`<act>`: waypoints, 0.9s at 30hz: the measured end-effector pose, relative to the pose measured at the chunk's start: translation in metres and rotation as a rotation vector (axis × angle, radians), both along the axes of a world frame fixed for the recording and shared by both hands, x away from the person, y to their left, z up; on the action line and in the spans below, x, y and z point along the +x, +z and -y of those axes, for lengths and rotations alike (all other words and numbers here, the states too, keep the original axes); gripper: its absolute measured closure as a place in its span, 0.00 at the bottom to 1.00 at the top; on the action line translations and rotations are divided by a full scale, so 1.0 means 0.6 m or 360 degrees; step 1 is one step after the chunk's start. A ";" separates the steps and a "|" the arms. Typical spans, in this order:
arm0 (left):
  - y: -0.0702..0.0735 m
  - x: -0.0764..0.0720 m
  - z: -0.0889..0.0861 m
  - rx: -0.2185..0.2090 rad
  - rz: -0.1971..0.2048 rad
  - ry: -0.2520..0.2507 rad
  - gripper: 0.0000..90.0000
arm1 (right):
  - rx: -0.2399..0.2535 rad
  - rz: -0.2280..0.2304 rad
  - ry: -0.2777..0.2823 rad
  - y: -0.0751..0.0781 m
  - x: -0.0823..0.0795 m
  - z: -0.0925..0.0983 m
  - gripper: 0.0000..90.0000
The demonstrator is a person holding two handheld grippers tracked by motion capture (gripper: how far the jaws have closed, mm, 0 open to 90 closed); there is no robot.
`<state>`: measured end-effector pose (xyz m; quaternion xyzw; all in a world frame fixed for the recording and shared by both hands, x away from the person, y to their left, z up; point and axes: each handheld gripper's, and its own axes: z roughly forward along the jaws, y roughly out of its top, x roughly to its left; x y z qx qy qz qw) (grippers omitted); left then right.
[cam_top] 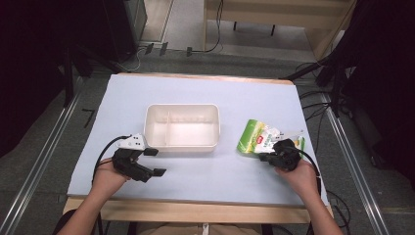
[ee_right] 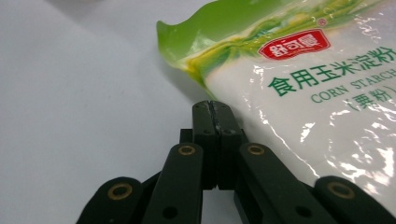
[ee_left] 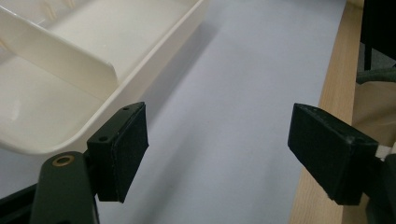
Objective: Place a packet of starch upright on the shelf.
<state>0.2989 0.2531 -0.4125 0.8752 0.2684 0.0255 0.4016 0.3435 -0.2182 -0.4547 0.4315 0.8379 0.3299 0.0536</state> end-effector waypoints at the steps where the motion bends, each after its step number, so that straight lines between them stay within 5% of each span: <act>1: 0.000 0.000 0.000 0.0000 0.0000 0.0000 0.23 | 0.0000 0.0000 0.0000 0.000 0.000 0.000 1.00; 12: -0.003 0.001 0.003 0.0018 -0.0007 -0.0004 0.23 | -0.0072 0.0034 -0.0033 -0.003 0.025 0.000 1.00; 22: -0.003 0.002 0.002 0.0023 -0.0009 -0.0003 0.23 | -0.0116 0.0003 -0.0153 0.000 0.056 -0.011 1.00; 27: -0.003 0.002 0.001 0.0015 -0.0011 -0.0001 0.23 | 0.0011 -0.0010 -0.0118 0.013 0.052 0.006 1.00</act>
